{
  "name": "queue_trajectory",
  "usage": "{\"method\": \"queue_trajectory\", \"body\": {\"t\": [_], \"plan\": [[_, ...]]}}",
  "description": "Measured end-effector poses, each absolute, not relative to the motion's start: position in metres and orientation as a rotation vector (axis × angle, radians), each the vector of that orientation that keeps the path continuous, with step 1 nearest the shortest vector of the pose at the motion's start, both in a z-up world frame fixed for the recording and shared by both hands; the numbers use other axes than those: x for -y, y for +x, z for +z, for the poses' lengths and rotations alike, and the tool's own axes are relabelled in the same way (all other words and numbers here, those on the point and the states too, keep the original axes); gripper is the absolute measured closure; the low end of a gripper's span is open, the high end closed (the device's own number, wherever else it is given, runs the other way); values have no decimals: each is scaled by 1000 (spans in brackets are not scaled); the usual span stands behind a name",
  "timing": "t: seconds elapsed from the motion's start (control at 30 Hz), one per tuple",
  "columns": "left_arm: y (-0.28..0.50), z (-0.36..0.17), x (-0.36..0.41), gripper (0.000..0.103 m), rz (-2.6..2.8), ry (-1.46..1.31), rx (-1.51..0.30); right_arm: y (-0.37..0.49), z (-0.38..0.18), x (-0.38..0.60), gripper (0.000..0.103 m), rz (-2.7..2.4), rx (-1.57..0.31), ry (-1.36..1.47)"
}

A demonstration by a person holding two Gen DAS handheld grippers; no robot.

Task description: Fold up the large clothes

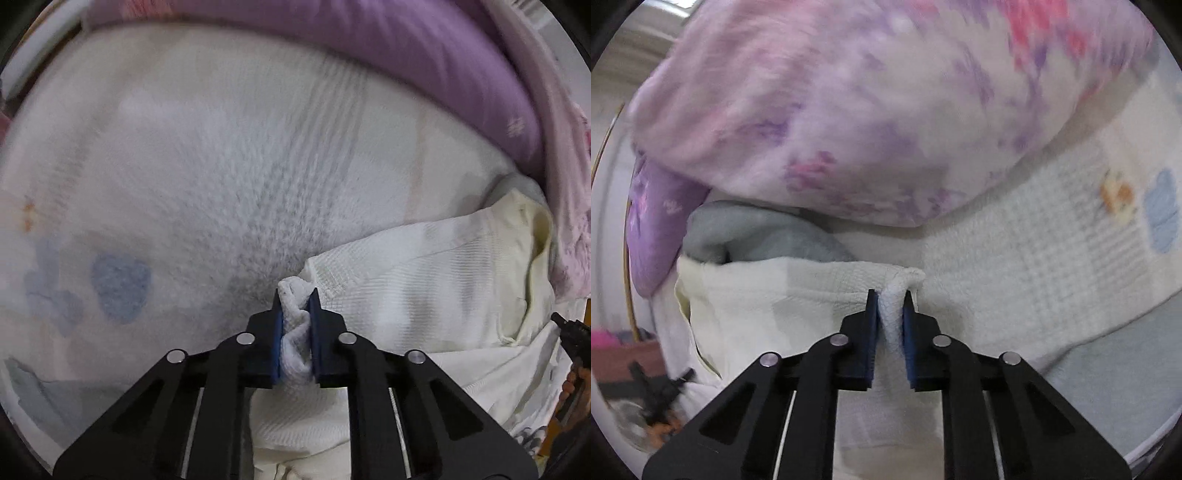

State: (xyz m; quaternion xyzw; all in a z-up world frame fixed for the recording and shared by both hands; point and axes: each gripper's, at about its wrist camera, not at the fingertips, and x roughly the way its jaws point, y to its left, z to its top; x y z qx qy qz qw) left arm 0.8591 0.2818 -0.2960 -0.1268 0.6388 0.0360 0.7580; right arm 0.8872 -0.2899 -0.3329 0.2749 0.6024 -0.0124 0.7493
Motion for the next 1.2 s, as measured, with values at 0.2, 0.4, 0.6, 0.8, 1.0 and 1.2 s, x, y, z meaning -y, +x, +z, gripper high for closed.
{"method": "queue_trajectory", "body": {"t": [0.2, 0.4, 0.6, 0.8, 1.0, 1.2], "plan": [[815, -232, -276, 95, 39, -266, -1219, 837, -261, 282, 94, 45, -1129, 552], [746, -171, -267, 95, -8, -239, -1088, 774, -207, 268, 94, 89, -1024, 540], [655, -140, -265, 95, 16, -276, -1005, 698, -183, 271, 95, 102, -1011, 544], [556, -137, -268, 95, 60, -310, -1035, 603, -180, 289, 98, 64, -1102, 522], [459, -180, -270, 96, 137, -364, -1201, 511, -218, 297, 98, -4, -1281, 566], [397, -256, -268, 95, 197, -356, -1384, 454, -294, 285, 98, -61, -1495, 452]]}}
